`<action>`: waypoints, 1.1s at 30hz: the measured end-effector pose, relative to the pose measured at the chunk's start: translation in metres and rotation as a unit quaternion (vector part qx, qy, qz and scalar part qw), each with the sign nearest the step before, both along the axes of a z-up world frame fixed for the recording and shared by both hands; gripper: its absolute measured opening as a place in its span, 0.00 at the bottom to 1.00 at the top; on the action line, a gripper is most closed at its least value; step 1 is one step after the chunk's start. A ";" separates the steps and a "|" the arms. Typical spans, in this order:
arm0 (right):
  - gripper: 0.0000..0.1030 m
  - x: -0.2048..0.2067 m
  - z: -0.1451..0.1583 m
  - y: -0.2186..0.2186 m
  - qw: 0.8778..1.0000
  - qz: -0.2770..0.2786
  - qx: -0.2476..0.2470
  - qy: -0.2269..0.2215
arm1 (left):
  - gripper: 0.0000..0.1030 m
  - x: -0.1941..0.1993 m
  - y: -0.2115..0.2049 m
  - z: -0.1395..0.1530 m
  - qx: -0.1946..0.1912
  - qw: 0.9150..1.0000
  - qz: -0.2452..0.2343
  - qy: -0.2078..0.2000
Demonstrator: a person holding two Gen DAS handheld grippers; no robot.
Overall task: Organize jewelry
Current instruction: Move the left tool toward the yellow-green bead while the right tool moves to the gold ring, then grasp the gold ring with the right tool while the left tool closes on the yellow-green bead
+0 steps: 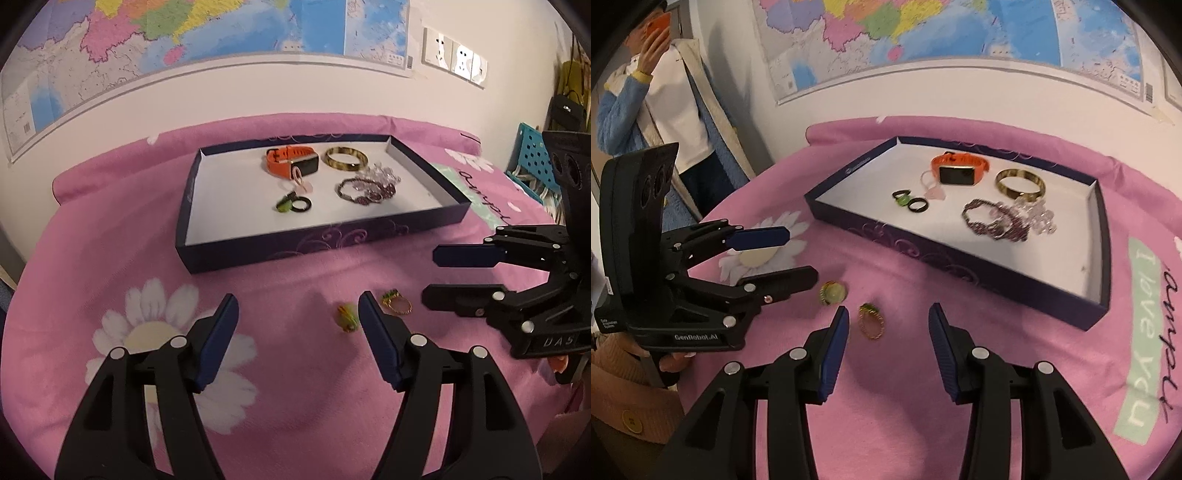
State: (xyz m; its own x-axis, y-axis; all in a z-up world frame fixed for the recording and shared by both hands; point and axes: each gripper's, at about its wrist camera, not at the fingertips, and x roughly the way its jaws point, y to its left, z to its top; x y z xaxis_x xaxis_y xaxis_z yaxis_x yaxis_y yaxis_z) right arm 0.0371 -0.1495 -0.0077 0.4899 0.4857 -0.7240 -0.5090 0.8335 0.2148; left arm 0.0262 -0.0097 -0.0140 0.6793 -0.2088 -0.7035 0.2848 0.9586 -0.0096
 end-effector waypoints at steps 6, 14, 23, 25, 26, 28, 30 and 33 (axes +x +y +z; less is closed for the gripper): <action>0.41 -0.003 -0.007 0.011 1.000 0.005 -0.011 0.006 | 0.65 -0.005 -0.002 -0.004 0.007 1.000 0.001 0.003; 0.41 -0.001 -0.013 0.023 1.000 0.005 -0.022 0.014 | 0.63 -0.007 -0.005 -0.007 0.009 1.000 -0.003 0.008; 0.34 0.003 -0.015 0.031 0.999 0.008 -0.039 0.015 | 0.61 -0.005 -0.004 -0.008 0.006 1.000 -0.002 0.014; 0.30 0.003 -0.016 0.034 0.999 0.009 -0.050 0.010 | 0.61 -0.005 -0.003 -0.009 0.005 1.000 -0.003 0.015; 0.29 0.003 -0.016 0.034 0.998 0.008 -0.055 0.009 | 0.61 -0.005 -0.003 -0.009 0.005 1.000 -0.004 0.015; 0.19 0.004 -0.016 0.034 0.998 0.005 -0.067 0.003 | 0.61 -0.005 -0.003 -0.009 0.004 1.000 -0.004 0.016; 0.14 0.004 -0.016 0.032 0.998 0.005 -0.065 0.004 | 0.61 -0.005 -0.004 -0.009 0.003 1.000 -0.007 0.017; 0.08 0.005 -0.016 0.028 0.998 0.004 -0.063 0.004 | 0.59 -0.005 -0.006 -0.009 0.004 1.000 -0.013 0.018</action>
State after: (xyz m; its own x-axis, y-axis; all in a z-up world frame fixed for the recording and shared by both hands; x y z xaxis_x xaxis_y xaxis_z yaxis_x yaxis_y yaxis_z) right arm 0.0418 -0.1211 -0.0237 0.4791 0.3950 -0.7838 -0.5152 0.8496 0.1133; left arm 0.0210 -0.0154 -0.0235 0.6484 -0.2205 -0.7286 0.3091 0.9509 -0.0128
